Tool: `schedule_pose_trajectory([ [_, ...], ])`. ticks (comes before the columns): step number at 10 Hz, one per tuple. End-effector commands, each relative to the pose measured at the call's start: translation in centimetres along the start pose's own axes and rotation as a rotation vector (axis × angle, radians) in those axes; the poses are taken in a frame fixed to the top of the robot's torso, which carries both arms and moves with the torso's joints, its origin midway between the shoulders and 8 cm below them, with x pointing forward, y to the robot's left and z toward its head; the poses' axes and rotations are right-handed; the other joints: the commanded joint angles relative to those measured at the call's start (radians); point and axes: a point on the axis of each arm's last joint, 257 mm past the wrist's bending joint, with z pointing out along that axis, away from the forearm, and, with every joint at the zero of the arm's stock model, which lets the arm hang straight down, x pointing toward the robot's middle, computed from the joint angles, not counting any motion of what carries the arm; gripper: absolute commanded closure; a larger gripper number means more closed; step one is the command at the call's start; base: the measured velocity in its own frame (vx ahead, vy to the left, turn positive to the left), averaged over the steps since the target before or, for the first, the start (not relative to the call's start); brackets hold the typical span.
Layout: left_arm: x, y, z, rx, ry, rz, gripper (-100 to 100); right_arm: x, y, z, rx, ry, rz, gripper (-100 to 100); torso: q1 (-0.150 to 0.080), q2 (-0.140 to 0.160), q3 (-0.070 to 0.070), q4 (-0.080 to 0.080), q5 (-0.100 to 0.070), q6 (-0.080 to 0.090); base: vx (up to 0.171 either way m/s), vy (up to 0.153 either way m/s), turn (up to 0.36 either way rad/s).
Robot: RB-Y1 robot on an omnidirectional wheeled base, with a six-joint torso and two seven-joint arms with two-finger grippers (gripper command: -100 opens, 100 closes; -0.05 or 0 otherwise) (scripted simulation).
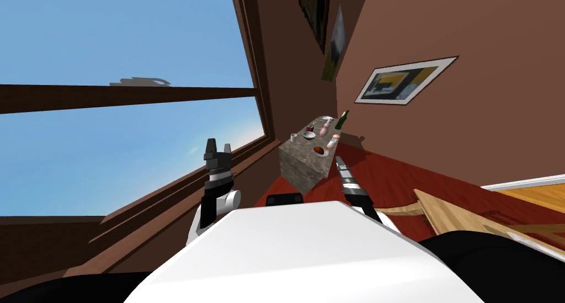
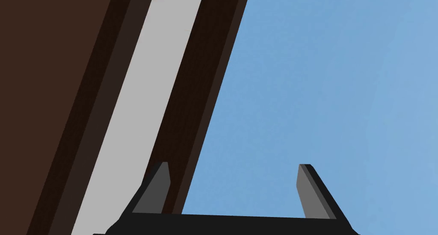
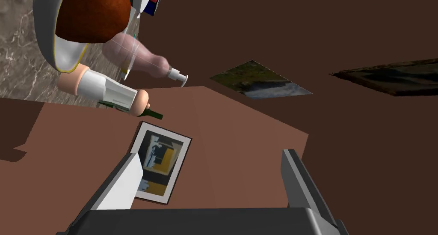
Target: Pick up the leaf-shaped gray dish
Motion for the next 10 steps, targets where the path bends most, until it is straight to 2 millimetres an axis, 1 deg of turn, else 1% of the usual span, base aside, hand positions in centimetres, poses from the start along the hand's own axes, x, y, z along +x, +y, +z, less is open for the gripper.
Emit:
schedule_pose_trajectory([
  [1,0.0,0.0,0.0,0.0,0.0,0.0,0,-0.9,-2.4,-1.5,0.068,0.026,-0.079,-100,0.0,0.0,0.0,0.0,0.0,0.0,-0.019,0.045,0.218],
  [2,0.0,0.0,0.0,0.0,0.0,0.0,0,-1.4,-4.3,-2.6,0.119,0.049,-0.147,-100,0.0,-0.001,0.0,0.0,0.0,-0.001,-0.032,0.063,0.389],
  [3,0.0,0.0,0.0,0.0,0.0,0.0,0,-1.4,-4.5,-2.8,0.124,0.05,-0.148,-100,0.001,0.0,0.0,0.0,0.0,-0.001,-0.016,0.045,0.167],
  [5,0.0,0.0,0.0,0.0,0.0,0.0,0,-2.6,-8.6,-5.9,0.236,0.104,-0.289,-100,0.0,-0.001,-0.001,0.0,0.0,-0.001,-0.017,0.052,0.391],
  [6,0.0,0.0,0.0,0.0,0.0,0.0,0,-2.6,-8.6,-5.9,0.236,0.104,-0.289,-100,0.001,-0.001,-0.001,0.0,0.0,-0.001,-0.009,0.042,0.124],
  [7,0.0,0.0,0.0,0.0,0.0,0.0,0,-3.3,-10.6,-7.6,0.292,0.134,-0.359,-100,-0.001,-0.001,-0.001,0.0,0.0,0.0,0.011,0.03,0.262],
  [8,0.0,0.0,0.0,0.0,0.0,0.0,0,-3.3,-10.6,-7.6,0.292,0.134,-0.359,-100,-0.001,-0.002,-0.001,0.0,0.0,-0.001,-0.002,0.039,0.164],
  [10,0.0,0.0,0.0,0.0,0.0,0.0,0,-5.0,-14.3,-11.3,0.404,0.197,-0.498,-100,0.0,-0.002,-0.001,0.0,0.0,-0.001,0.001,0.064,0.401],
])
